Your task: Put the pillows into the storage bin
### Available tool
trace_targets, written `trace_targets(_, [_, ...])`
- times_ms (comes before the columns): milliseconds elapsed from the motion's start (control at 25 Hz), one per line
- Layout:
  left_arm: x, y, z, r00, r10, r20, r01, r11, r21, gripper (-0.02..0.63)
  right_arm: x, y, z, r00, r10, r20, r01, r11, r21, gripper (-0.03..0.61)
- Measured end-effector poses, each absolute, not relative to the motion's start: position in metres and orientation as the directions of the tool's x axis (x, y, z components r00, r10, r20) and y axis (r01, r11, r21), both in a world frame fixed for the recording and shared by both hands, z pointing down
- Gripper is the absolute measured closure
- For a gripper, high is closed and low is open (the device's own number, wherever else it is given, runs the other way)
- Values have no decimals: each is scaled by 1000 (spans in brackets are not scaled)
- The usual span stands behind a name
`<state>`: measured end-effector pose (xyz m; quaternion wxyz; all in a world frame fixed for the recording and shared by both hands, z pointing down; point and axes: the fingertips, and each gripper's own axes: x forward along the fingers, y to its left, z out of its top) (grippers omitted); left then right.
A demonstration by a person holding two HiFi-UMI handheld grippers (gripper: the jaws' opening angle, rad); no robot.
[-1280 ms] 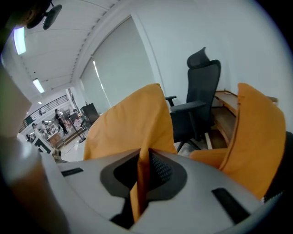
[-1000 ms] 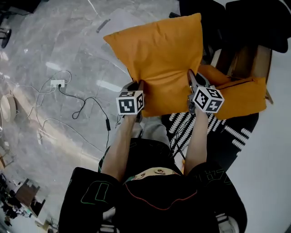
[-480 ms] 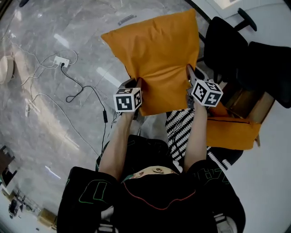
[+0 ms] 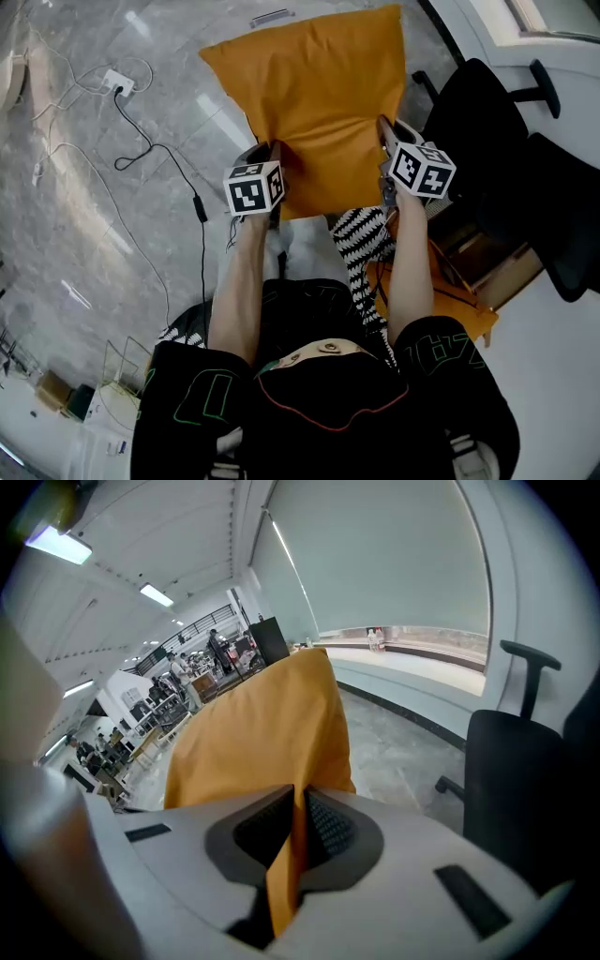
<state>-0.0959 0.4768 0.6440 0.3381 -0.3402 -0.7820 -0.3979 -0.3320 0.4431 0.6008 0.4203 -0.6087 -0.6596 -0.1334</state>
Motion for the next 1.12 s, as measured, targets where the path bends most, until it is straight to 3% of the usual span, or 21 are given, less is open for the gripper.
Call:
trace_targets(240, [-105,503,668,-459,327,826,874,335,353,591,-348,475,645,202,620,758,917,153,-369,549])
trace_targets(440, [-112,527,686,-464,354,812,879,300,371,598,-361,505,669,229,646,728,859,218,-464,541])
trace_targets(520, [-105,535,699,-414,371,831,904,272,329,575,-366,517,679,224,643,732,866,214,-453,486])
trace_targets(560, [-99,540,706,-384,383,840,919,250,306,545,-372,521,686,196,640,743,881,218,-420,416])
trace_targets(600, [-92,544,711,-363,394,845,929,223,295,560,-381,523,690,153,641,753,897,230,-378,380])
trace_targets(640, [-86,547,714,-353,403,844,934,195,298,588,-388,523,691,111,644,757,908,243,-340,380])
trace_targets(760, [-80,552,716,-364,412,835,932,158,328,569,-393,519,690,93,645,758,921,233,-311,380])
trace_targets(1120, [-94,545,690,-450,405,796,892,249,377,618,-358,493,673,141,655,742,903,221,-368,404])
